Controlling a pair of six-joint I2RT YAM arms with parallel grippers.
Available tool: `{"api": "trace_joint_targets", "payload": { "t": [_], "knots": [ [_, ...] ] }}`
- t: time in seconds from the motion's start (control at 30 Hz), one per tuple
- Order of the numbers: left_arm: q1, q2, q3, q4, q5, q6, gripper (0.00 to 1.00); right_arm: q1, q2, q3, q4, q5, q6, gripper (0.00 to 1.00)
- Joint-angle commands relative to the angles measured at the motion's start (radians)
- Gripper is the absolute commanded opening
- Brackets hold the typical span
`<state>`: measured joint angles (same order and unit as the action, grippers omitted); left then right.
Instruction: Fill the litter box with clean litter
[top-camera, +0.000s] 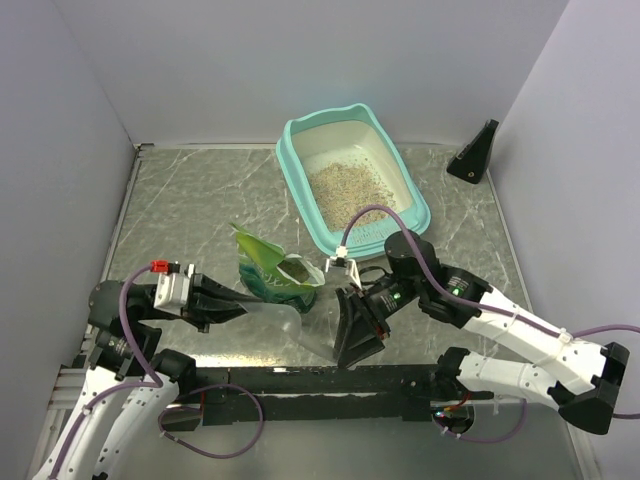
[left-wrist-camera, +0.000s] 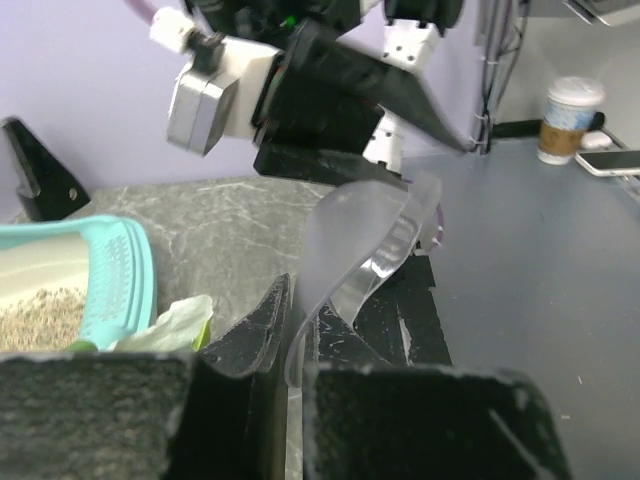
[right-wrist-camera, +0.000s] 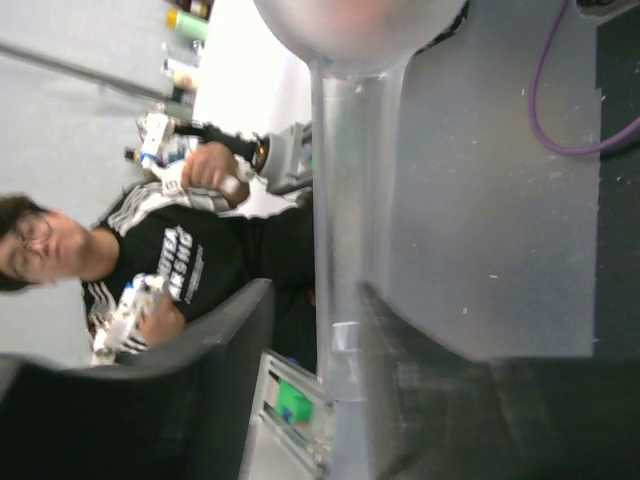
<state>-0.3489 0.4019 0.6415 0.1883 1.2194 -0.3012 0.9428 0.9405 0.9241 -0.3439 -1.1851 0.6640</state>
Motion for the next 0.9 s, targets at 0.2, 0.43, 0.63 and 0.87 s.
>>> {"api": "trace_joint_targets", "payload": {
  "t": [0.2, 0.43, 0.63, 0.87],
  "knots": [
    [0.001, 0.011, 0.109, -0.270, -0.346, 0.086, 0.01, 0.002, 0.026, 0.240, -0.208, 0.339, -0.311, 0.73],
    [0.001, 0.014, 0.201, -0.409, -0.550, 0.047, 0.01, -0.007, 0.004, 0.236, -0.071, 0.814, -0.417, 0.86],
    [0.001, 0.034, 0.239, -0.451, -0.672, -0.055, 0.01, -0.029, 0.000, 0.174, 0.078, 0.855, -0.483, 0.93],
    [0.001, 0.037, 0.237, -0.478, -0.785, -0.107, 0.01, -0.180, -0.039, -0.034, 0.486, 0.524, -0.391, 0.93]
  ]
}}
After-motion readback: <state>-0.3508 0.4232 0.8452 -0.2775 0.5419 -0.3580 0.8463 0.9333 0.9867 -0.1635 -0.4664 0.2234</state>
